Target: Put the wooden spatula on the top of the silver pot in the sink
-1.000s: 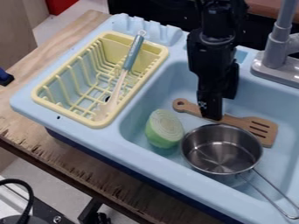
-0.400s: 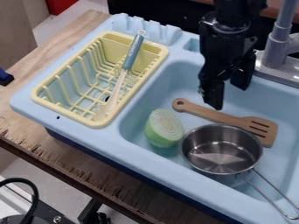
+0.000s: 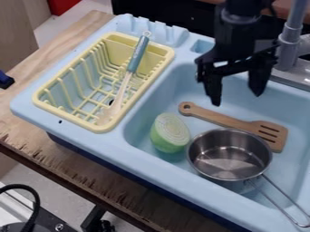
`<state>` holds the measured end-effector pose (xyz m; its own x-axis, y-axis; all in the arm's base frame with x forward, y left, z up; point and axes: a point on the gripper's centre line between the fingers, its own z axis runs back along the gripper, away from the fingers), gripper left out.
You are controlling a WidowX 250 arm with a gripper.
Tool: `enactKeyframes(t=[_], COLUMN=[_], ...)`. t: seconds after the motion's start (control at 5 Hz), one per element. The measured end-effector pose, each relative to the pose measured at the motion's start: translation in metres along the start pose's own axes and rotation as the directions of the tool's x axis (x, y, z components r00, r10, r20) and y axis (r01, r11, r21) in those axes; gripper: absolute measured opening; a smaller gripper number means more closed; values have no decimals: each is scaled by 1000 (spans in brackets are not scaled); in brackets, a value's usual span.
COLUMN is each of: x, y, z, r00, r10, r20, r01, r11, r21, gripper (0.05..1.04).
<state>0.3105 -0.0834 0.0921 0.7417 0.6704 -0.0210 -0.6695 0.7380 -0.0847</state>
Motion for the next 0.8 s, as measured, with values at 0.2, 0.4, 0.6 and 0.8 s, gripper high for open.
enactKeyframes(t=[0.2, 0.4, 0.6, 0.8], x=[-3, -8, -21, -37], y=[3, 4, 3, 6], z=[5, 8, 20, 18], r00=[984, 959, 942, 923], r10=[-172, -283, -337, -385], r20=[-47, -31, 14, 16], r01=[172, 283, 336, 384], r11=[985, 959, 941, 922], r21=[11, 22, 23, 44], gripper=[980, 980, 980, 980])
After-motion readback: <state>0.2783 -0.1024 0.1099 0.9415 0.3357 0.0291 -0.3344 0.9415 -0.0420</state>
